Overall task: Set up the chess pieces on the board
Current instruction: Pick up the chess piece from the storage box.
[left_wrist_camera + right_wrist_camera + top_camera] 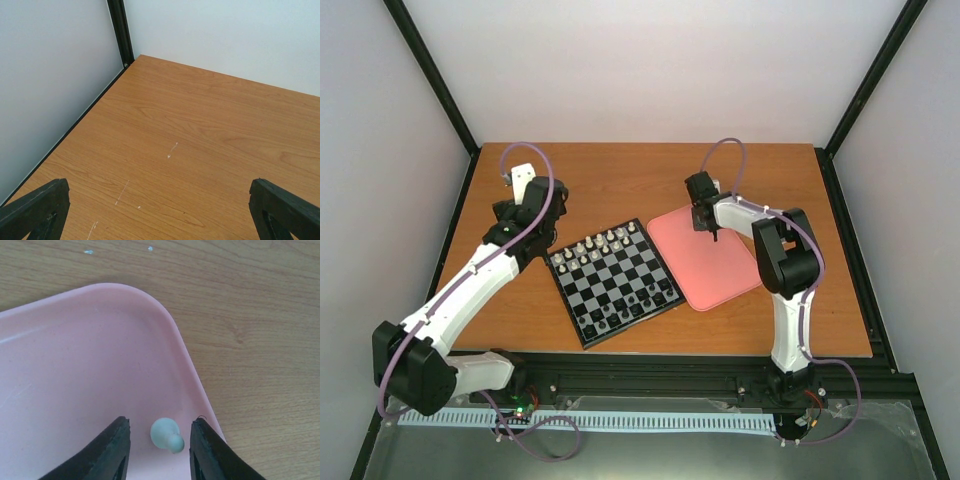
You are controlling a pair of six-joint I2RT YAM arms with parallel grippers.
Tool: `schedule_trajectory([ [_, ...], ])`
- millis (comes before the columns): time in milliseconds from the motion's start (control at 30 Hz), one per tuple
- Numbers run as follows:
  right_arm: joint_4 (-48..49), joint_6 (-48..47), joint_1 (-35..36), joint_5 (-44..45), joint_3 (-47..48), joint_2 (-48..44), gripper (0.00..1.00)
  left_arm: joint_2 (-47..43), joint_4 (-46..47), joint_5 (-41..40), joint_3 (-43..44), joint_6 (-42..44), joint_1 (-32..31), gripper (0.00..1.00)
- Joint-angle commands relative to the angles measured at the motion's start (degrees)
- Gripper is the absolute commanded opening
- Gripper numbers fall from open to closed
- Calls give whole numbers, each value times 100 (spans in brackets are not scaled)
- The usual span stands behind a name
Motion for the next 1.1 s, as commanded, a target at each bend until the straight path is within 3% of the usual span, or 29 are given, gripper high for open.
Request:
schedule_trajectory([
  [0, 92, 89, -99, 50, 173, 183, 32, 51, -13, -119, 233, -85, 32, 100],
  [500, 72, 68, -149, 13, 173, 97, 6, 129, -31, -142, 267, -84, 29, 100],
  [733, 127, -7, -38, -500, 16, -344, 4, 102, -31, -147, 259, -86, 31, 100],
  [1067, 428, -150, 956, -1575, 12, -773, 4, 77, -29, -108, 259, -102, 31, 100],
])
